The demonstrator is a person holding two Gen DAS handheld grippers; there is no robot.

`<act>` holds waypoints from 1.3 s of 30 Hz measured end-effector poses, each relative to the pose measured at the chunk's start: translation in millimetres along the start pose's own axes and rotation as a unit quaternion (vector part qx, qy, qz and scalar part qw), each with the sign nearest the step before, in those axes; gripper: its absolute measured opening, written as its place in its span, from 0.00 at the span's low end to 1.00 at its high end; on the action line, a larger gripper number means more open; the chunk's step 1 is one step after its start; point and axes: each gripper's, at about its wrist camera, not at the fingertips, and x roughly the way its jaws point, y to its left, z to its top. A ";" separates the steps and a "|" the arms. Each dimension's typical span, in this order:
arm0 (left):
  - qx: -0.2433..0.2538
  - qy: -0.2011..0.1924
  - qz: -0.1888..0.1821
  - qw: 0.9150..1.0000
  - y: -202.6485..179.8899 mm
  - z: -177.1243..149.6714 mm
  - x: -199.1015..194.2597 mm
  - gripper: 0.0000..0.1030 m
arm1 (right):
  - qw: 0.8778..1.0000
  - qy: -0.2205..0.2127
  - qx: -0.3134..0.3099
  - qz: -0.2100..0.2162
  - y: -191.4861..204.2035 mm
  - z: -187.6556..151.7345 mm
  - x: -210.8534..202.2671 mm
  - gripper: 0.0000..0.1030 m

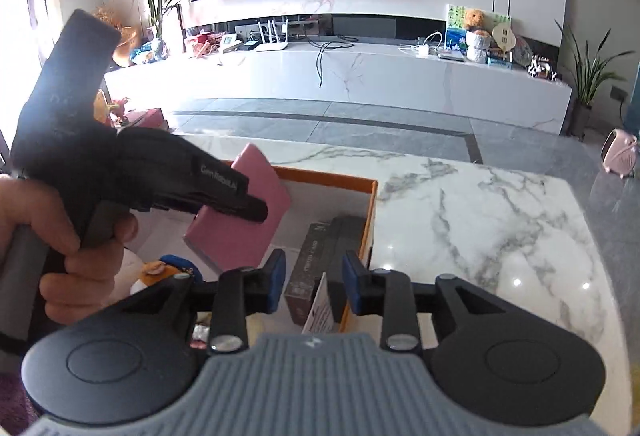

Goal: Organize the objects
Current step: 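Lower the pink case into the orange box with the left tool while the right tool lowers the canister, then open the left tool to release the pink case while the right tool releases the canister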

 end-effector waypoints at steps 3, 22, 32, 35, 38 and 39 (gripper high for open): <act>-0.014 -0.017 -0.011 1.000 3.1 -4.8 0.4 0.20 | 1.000 0.002 -0.006 -0.005 2.7 -2.7 3.7 0.27; -0.025 0.057 0.035 0.997 -4.0 -14.2 46.7 0.20 | 1.000 0.001 0.017 0.006 -4.1 -8.5 1.0 0.24; -0.052 0.087 -0.007 0.995 5.6 -15.0 42.6 0.33 | 1.000 0.008 0.018 0.004 -4.7 -8.4 5.2 0.23; -0.076 0.092 -0.042 0.992 13.9 -12.6 36.5 0.42 | 1.000 0.006 0.021 0.006 -5.9 -8.8 4.7 0.23; -0.084 0.091 -0.059 0.991 15.8 -9.7 30.6 0.36 | 1.000 0.006 0.023 0.006 -6.5 -9.1 4.0 0.23; -0.084 0.090 -0.066 0.990 15.5 -8.7 29.5 0.31 | 1.000 0.005 0.023 0.006 -6.5 -9.1 3.9 0.23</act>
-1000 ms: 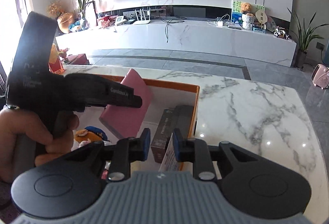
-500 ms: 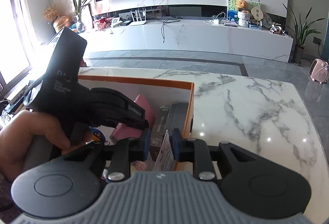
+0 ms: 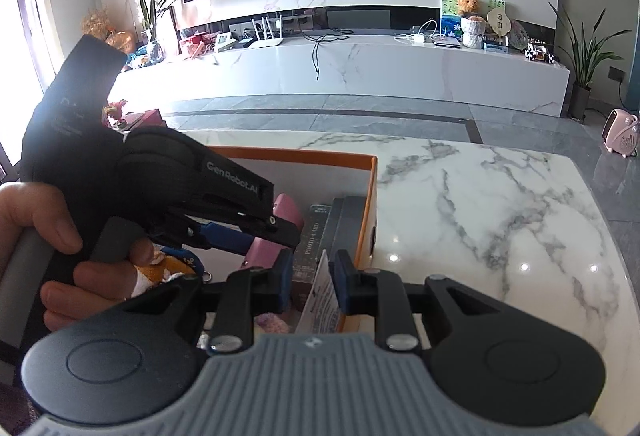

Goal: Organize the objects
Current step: 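Open the left tool to release the pink case while the right tool releases the canister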

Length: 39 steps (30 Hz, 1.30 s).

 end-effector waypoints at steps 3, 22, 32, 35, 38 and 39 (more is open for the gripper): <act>0.012 -0.005 0.000 1.000 -4.1 0.7 -1.8 0.17 | 1.000 -0.001 0.001 0.000 0.1 -0.1 -0.6 0.23; 0.070 -0.014 0.024 0.997 -23.5 -3.0 -10.3 0.25 | 1.000 -0.010 -0.004 -0.007 4.2 1.5 -11.9 0.24; 0.146 -0.049 0.039 0.987 -35.0 -28.7 -77.4 0.25 | 1.000 0.001 -0.004 -0.010 22.9 3.9 -34.7 0.24; 0.169 -0.058 0.054 0.982 -31.0 -42.4 -110.4 0.25 | 1.000 0.003 -0.002 -0.004 35.0 0.0 -46.1 0.24; 0.183 -0.071 0.069 0.978 -19.5 -59.1 -143.9 0.25 | 1.000 -0.005 0.000 0.010 51.3 -7.4 -63.3 0.25; 0.184 -0.072 0.075 0.977 -14.1 -65.0 -153.8 0.25 | 1.000 -0.007 0.002 0.018 56.8 -11.1 -69.0 0.26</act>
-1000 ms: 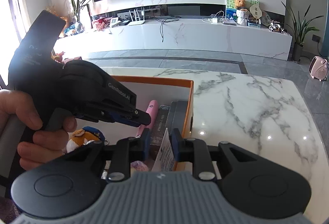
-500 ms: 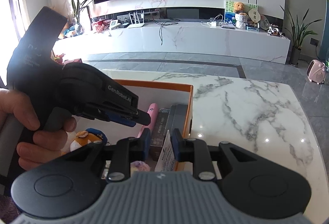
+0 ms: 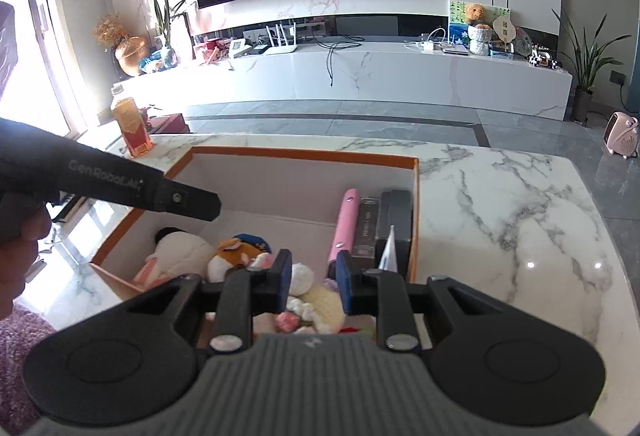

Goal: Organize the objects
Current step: 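Open the left tool to release the pink case while the right tool releases the canister, then grasp the brown cardboard box with the left tool while the right tool grasps the yellow tape measure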

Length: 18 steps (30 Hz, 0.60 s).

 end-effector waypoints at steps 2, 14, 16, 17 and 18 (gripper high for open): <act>-0.006 0.005 0.016 1.000 10.2 -12.7 -14.1 0.26 | 1.000 0.002 0.006 0.018 11.4 -8.5 -7.8 0.32; 0.012 0.012 0.141 0.990 45.4 -98.4 -41.0 0.66 | 0.991 0.101 -0.036 0.082 94.3 -71.3 12.3 0.52; 0.025 0.015 0.140 0.990 44.8 -109.6 -38.4 0.72 | 0.988 0.120 -0.048 0.089 104.6 -77.2 20.3 0.54; 0.024 0.017 0.136 0.990 45.9 -113.6 -37.7 0.72 | 0.986 0.129 -0.053 0.091 108.8 -79.5 24.5 0.56; 0.018 0.019 0.129 0.991 49.4 -117.5 -37.0 0.72 | 0.985 0.136 -0.057 0.091 113.2 -82.0 28.9 0.58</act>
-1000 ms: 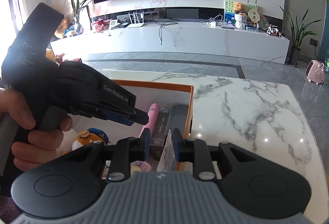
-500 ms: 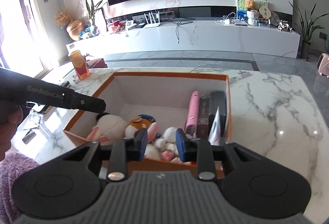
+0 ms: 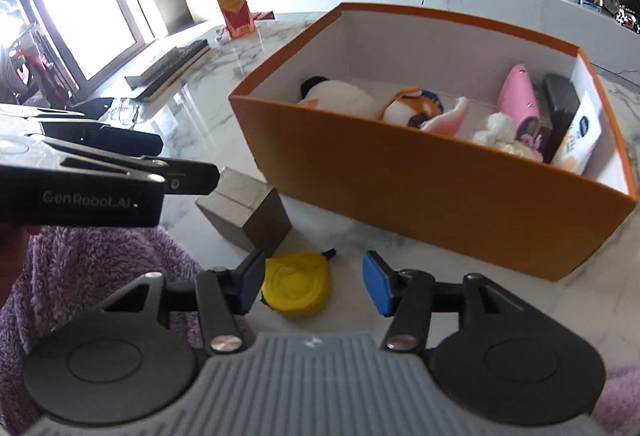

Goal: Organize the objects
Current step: 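Grasp the brown cardboard box with the left tool while the right tool grasps the yellow tape measure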

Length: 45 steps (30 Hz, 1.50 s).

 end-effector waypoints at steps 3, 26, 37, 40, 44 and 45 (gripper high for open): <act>-0.028 0.007 -0.014 0.999 10.7 -6.5 3.2 0.73 | 1.000 0.022 -0.008 0.005 7.8 -2.9 13.7 0.62; -0.041 0.046 -0.045 0.997 13.0 -7.0 37.7 0.83 | 0.996 0.086 -0.022 -0.023 17.7 -3.1 65.8 0.53; -0.034 0.072 -0.020 0.997 4.2 -3.2 56.8 0.71 | 0.994 0.089 0.018 -0.062 -10.3 -5.9 54.4 0.53; -0.039 0.075 -0.017 0.996 5.7 -3.8 58.2 0.67 | 0.994 0.088 0.027 -0.063 -14.6 -5.7 50.5 0.53; -0.048 0.074 -0.015 0.996 8.3 -4.4 57.3 0.66 | 0.995 0.075 0.030 -0.058 -15.7 -3.1 38.0 0.53; -0.055 0.073 -0.013 0.996 9.8 -4.6 55.6 0.66 | 0.996 0.070 0.030 -0.056 -18.1 -2.1 32.1 0.53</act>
